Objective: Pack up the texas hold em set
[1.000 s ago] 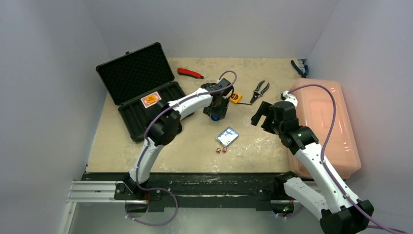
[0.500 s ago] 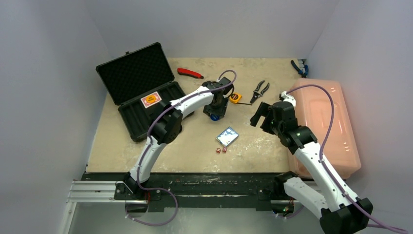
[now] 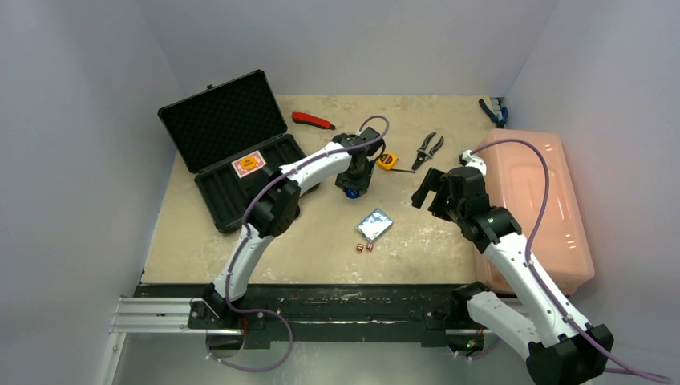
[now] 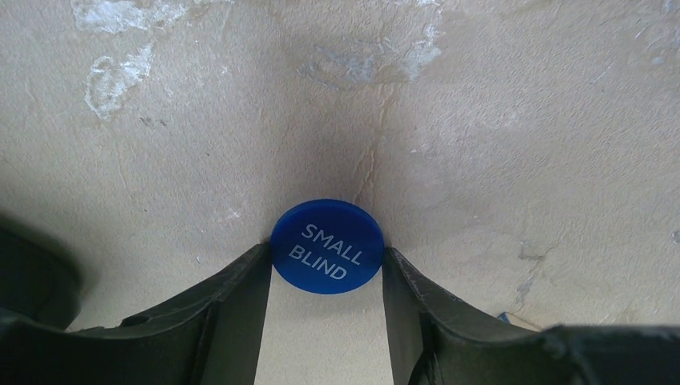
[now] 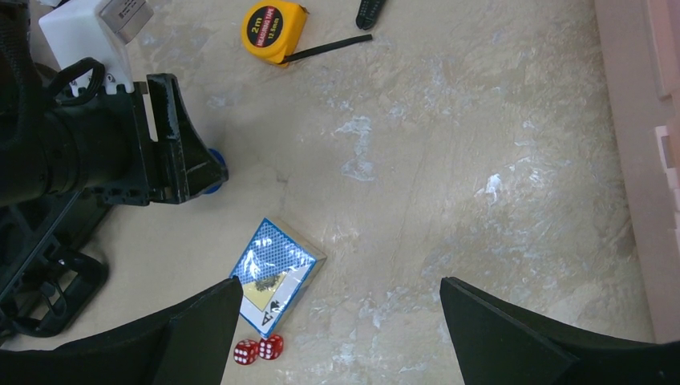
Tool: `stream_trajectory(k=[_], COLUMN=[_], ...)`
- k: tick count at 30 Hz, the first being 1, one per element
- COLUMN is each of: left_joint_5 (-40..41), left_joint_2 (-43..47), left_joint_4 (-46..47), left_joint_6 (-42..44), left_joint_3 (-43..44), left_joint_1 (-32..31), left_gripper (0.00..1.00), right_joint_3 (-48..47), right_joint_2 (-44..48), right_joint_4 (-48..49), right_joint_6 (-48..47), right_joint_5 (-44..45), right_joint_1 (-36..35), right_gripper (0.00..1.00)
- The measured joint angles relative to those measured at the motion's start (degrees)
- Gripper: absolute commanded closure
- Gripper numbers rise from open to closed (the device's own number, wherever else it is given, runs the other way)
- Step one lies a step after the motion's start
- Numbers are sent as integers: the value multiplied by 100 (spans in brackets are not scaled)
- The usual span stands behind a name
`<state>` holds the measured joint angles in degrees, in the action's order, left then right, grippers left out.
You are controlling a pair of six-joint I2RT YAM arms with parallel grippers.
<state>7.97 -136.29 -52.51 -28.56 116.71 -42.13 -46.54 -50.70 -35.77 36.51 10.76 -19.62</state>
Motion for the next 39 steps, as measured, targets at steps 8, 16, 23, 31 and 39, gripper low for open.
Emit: stream_trajectory(k=[8,16,23,31,39], left_joint_5=[-9,-94,-234,-267,-267], left_joint_2=[225,564,831,1139,1423], left_joint_4=[348,660,654,662,667], left_joint_6=[2,4,4,4,0], left_joint_3=[-404,-960,-1314,-1574,-1727], left_joint_1=[-24,-46,-109,-151,-157], left_gripper=[59,61,61,62,62], right_joint_3=[2,9,11,17,17], right_joint_2=[0,0,-39,-63,-66], right_joint_4=[24,26,28,37,46], right_joint_6=[-9,-9,-9,-9,-9], right_joint_5=[0,0,2,2,2], right_joint_1=[0,0,0,0,0], right_gripper=[1,1,1,1,1])
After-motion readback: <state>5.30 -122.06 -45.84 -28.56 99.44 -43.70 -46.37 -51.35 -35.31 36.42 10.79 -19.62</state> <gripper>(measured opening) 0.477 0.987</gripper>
